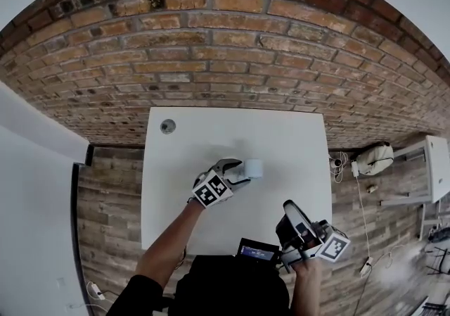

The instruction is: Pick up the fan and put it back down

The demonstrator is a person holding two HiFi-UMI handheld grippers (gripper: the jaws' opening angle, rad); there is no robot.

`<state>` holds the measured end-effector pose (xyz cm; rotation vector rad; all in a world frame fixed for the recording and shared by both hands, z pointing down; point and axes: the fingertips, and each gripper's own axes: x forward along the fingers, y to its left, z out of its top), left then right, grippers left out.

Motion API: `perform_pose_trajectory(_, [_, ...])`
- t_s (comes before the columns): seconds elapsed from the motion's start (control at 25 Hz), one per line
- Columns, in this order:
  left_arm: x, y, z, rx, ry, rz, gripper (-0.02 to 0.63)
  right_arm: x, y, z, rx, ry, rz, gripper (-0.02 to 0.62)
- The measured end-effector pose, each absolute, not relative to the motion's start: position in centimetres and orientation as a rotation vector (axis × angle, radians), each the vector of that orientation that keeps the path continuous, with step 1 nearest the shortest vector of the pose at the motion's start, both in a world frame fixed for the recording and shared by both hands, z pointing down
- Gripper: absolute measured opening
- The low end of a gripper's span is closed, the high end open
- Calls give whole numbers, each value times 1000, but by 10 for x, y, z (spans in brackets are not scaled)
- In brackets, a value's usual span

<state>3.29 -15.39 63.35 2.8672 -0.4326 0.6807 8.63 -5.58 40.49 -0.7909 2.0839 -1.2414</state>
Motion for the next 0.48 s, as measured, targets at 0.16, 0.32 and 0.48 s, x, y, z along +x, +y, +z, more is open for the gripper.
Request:
perform_pose_trajectory(0.16, [43,-159,632,2916,-396,713,273,79,-69,408,-735,2099,-1249,26])
perform_pose_trajectory(0.32, [51,-160,629,2936,-359,745,273,76,-84,407,-676,2082,-1268,26])
perform_pose_trajectory(0.48, [57,-159,624,2968,-336,728,249,85,-98,405,-645,2071,-1266,26])
